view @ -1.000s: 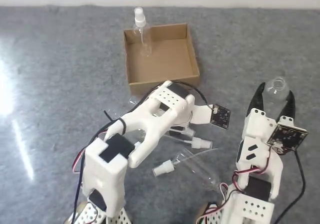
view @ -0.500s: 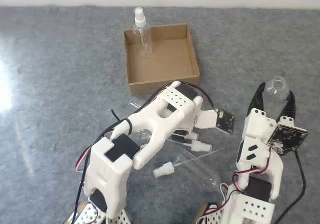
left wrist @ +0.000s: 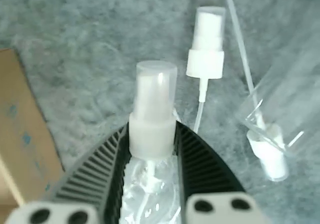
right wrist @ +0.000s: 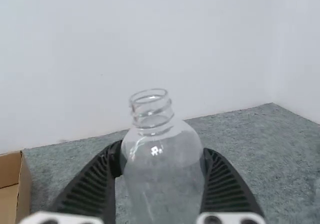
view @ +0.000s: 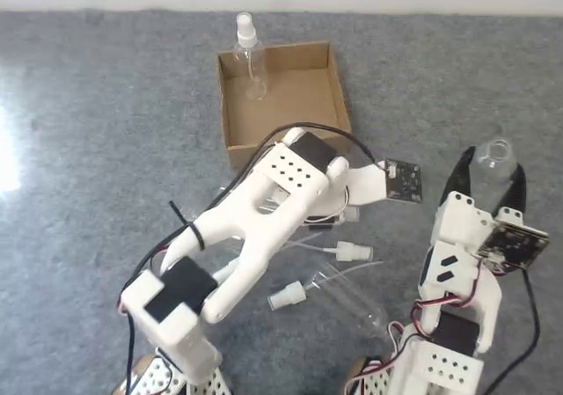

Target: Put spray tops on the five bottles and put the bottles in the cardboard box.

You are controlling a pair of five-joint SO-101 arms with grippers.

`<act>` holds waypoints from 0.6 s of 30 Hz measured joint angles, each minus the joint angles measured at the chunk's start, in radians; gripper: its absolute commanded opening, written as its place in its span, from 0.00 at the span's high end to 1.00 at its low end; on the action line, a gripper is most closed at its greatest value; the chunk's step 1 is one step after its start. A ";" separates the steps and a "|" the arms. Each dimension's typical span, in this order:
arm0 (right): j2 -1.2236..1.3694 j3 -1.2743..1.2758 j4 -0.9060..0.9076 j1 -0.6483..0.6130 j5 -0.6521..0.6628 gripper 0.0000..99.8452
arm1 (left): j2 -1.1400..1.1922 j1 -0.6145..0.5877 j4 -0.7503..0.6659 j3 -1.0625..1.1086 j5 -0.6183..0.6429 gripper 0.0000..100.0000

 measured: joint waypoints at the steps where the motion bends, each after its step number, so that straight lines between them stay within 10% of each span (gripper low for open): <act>1: 0.000 0.000 0.000 0.008 -0.015 0.93 | -0.012 0.000 0.000 0.000 0.017 0.96; 18: 0.000 0.000 0.000 0.020 -0.037 0.93 | -0.279 0.002 0.006 0.000 0.305 0.96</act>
